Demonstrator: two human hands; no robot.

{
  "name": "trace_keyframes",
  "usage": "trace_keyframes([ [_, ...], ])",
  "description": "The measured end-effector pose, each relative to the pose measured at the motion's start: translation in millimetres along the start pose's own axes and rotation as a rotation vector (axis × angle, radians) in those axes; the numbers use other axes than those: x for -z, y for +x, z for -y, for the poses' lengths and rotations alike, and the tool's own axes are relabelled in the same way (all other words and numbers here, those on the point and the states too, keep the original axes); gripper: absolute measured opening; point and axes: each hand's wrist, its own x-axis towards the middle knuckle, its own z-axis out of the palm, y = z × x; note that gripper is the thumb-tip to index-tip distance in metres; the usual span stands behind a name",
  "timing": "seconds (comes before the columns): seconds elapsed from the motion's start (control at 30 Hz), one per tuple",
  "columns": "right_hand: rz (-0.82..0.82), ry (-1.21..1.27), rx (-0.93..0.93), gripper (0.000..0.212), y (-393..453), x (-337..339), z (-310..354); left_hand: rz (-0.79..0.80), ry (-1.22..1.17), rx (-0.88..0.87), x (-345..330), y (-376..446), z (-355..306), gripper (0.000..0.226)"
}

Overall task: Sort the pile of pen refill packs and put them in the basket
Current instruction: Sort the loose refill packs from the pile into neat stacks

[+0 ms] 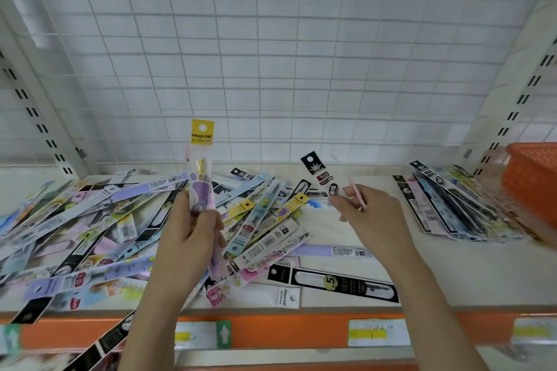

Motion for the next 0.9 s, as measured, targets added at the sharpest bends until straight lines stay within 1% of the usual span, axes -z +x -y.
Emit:
trace_keyframes([
  [0.07, 0.010, -0.057, 0.071, 0.033, -1.7, -5.1, 5.2, -0.029, 0.033, 0.007, 4.6, 0.6, 2.3, 0.011],
  [0.2, 0.114, -0.159, 0.195, 0.037, -5.1, -15.9, 15.4, -0.081, 0.085, -0.029, 14.3, -1.9, 4.5, 0.029],
  [0.3, 0.236, -0.049, 0.137, 0.029, -7.8, -24.4, 22.8, -0.148, 0.172, -0.055, 26.8, -4.6, 6.1, 0.034],
  [0.4, 0.371, 0.026, 0.087, 0.015, -10.1, -33.3, 29.2, -0.144, 0.125, -0.060, 40.4, -4.7, 11.4, 0.038],
  [0.53, 0.451, -0.015, 0.160, 0.012, -12.8, -45.4, 33.8, -0.157, 0.078, -0.073, 50.6, -3.8, 13.7, 0.035],
  [0.6, 0.481, -0.070, 0.232, 0.014, -14.3, -50.0, 34.5, -0.162, 0.105, -0.107, 53.2, -3.6, 13.8, 0.030],
  [0.67, 0.548, -0.164, 0.305, 0.018, -15.9, -53.4, 35.6, -0.153, 0.118, -0.142, 55.6, -4.0, 13.7, 0.029],
  [0.73, 0.663, -0.241, 0.308, 0.019, -17.1, -55.3, 35.3, -0.125, 0.144, -0.174, 56.9, -3.6, 14.0, 0.028],
  [0.8, 0.754, -0.318, 0.300, 0.025, -17.3, -58.7, 33.4, -0.108, 0.194, -0.196, 58.1, -2.0, 15.3, 0.027],
  [0.9, 0.780, -0.335, 0.279, 0.037, -16.0, -62.8, 31.5, -0.106, 0.215, -0.183, 59.6, -0.5, 17.3, 0.022],
])
